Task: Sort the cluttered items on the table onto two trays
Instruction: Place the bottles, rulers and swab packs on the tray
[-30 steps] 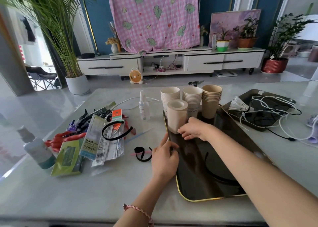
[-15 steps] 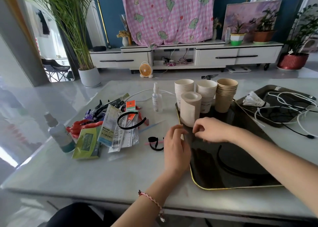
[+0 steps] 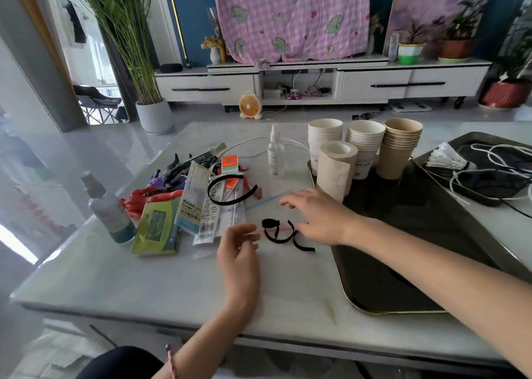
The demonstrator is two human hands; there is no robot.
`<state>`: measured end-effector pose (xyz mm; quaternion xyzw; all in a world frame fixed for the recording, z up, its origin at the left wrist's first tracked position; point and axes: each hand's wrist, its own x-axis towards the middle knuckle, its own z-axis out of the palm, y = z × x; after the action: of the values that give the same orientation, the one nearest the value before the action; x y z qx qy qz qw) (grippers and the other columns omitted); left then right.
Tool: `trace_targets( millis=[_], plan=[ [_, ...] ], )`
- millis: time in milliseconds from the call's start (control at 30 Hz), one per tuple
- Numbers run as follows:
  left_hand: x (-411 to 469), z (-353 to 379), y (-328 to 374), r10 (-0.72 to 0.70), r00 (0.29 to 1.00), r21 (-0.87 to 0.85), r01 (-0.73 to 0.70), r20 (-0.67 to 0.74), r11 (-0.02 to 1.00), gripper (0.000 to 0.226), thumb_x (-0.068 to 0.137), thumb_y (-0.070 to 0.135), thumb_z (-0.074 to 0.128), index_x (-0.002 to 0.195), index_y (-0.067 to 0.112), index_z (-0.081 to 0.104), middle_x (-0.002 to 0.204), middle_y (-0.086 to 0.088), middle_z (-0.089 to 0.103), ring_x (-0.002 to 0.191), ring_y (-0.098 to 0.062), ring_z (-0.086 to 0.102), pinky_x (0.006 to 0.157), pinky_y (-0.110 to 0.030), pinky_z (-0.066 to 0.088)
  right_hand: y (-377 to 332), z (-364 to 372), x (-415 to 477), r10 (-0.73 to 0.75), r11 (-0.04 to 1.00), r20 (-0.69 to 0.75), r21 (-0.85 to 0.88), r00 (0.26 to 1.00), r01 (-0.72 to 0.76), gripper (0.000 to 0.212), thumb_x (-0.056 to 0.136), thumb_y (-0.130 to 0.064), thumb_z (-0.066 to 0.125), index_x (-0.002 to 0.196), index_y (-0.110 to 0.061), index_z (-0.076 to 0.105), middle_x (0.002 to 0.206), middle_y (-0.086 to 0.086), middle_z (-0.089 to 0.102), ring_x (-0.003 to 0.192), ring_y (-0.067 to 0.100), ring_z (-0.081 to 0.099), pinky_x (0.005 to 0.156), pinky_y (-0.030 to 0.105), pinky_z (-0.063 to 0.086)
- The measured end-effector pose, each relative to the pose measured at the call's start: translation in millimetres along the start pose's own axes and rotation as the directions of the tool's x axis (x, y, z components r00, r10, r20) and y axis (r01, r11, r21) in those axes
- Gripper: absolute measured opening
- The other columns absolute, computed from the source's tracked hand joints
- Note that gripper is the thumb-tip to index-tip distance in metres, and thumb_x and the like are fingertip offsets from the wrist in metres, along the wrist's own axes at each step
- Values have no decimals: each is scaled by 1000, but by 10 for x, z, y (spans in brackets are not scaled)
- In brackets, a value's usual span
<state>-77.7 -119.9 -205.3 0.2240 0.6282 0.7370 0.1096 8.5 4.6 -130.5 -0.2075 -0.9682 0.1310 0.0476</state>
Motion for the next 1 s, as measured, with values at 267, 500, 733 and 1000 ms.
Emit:
trace_targets(
  millis=[267,500,733,1000],
  plan=[
    [-28,74,14,162,976,191,-188,144,963,45,74,-12,41,87,31,49,102,-4,55,92,-5,55,72,-8,41,-102,222,183,-60,998,66,-6,996,61,26,87,-10,57,113,-13,58,110,5,60,105,21,51,87,23,42],
    [-19,43,25,251,961,300,-274,114,914,42,75,-18,45,98,16,54,99,15,45,89,11,45,72,-6,38,-34,148,317,43,997,72,67,996,-48,16,87,-11,58,102,-14,62,95,3,57,79,14,51,73,23,40],
    [15,58,42,225,970,313,-242,92,918,41,75,-17,44,95,17,53,97,15,44,89,7,46,71,-4,35,-99,169,373,78,971,281,-237,956,-9,20,91,-15,51,93,1,62,101,17,66,94,32,61,75,33,47],
    [72,107,93,261,964,312,-262,44,913,40,77,-16,42,96,17,52,96,14,45,91,-3,49,72,-8,37,-32,-36,353,-248,865,-212,-488,945,118,22,94,-7,47,114,-13,50,117,4,58,109,24,48,90,32,32]
  ],
)
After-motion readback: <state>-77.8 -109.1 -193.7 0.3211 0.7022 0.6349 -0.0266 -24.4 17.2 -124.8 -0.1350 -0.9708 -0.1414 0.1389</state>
